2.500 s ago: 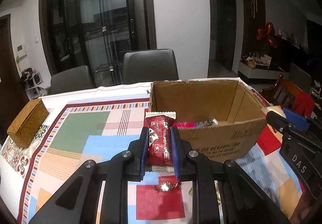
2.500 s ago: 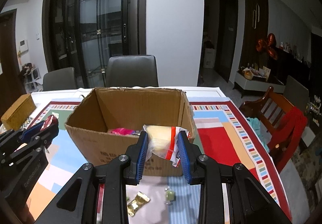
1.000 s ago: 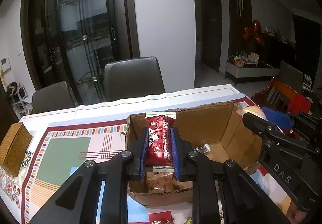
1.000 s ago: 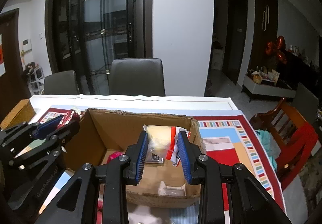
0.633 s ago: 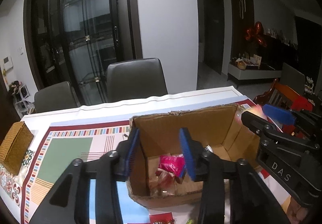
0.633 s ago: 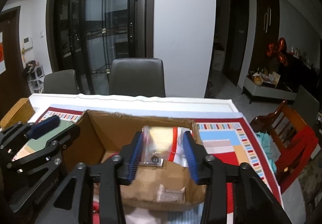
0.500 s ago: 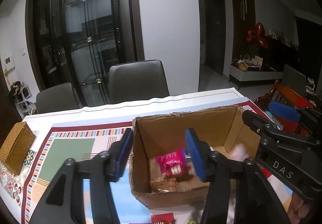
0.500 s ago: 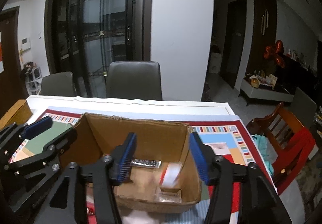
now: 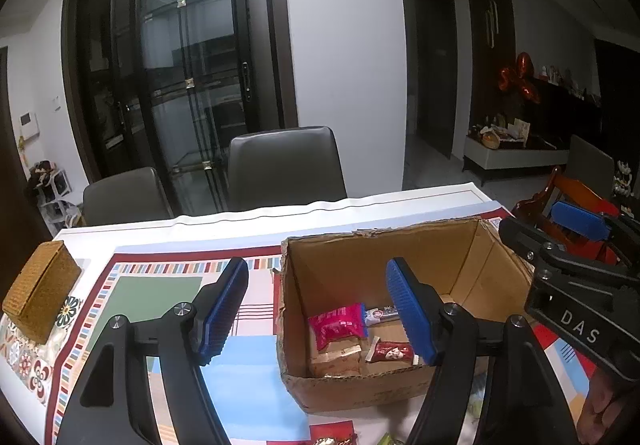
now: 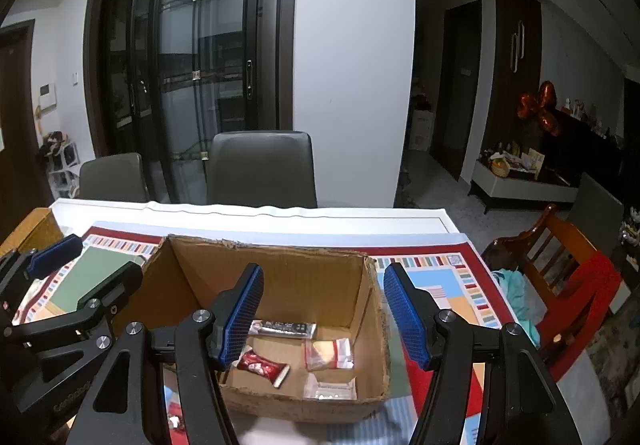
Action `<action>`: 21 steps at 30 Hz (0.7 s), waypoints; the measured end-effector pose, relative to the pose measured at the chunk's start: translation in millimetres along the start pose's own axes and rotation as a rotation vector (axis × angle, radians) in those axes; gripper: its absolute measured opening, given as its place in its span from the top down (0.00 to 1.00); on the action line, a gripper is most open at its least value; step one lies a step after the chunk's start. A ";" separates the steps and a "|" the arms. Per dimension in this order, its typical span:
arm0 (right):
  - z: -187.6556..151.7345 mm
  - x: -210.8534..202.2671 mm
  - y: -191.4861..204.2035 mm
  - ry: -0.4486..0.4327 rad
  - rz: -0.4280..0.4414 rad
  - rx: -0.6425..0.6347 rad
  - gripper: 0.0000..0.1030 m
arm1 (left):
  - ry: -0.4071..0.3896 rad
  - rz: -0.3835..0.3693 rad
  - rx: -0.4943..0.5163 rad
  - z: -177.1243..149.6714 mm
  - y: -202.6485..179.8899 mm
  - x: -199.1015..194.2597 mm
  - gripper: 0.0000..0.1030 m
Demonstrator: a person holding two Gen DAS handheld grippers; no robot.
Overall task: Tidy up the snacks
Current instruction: 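Withdraw both open tools from the box back toward the remaining candies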
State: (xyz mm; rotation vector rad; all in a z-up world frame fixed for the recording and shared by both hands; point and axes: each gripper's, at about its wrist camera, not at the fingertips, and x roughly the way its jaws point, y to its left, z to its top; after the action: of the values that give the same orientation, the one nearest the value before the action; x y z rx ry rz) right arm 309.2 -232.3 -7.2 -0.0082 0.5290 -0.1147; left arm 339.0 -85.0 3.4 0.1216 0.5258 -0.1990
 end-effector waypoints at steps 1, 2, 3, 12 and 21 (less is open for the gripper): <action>0.3 -1.1 -0.4 -0.001 0.000 0.001 0.38 | -0.001 0.001 0.001 -0.3 0.2 -1.0 0.31; 0.1 -2.0 -0.7 -0.002 -0.001 0.002 0.38 | -0.002 0.001 0.001 -1.0 0.6 -2.4 0.31; 0.2 -3.2 -0.9 -0.004 -0.004 0.002 0.38 | -0.004 0.002 0.001 -1.5 0.9 -3.8 0.31; -2.9 -13.5 -1.0 -0.005 -0.014 0.012 0.38 | -0.014 0.007 -0.001 -4.4 4.7 -15.0 0.31; -7.9 -25.3 -1.7 -0.006 -0.033 0.028 0.38 | -0.021 0.010 0.004 -11.4 4.8 -25.0 0.31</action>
State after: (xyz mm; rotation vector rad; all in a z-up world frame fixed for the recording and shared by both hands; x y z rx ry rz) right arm 283.4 -230.9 -1.2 0.0095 0.5212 -0.1542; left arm 313.4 -74.5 6.6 0.1263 0.5040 -0.1915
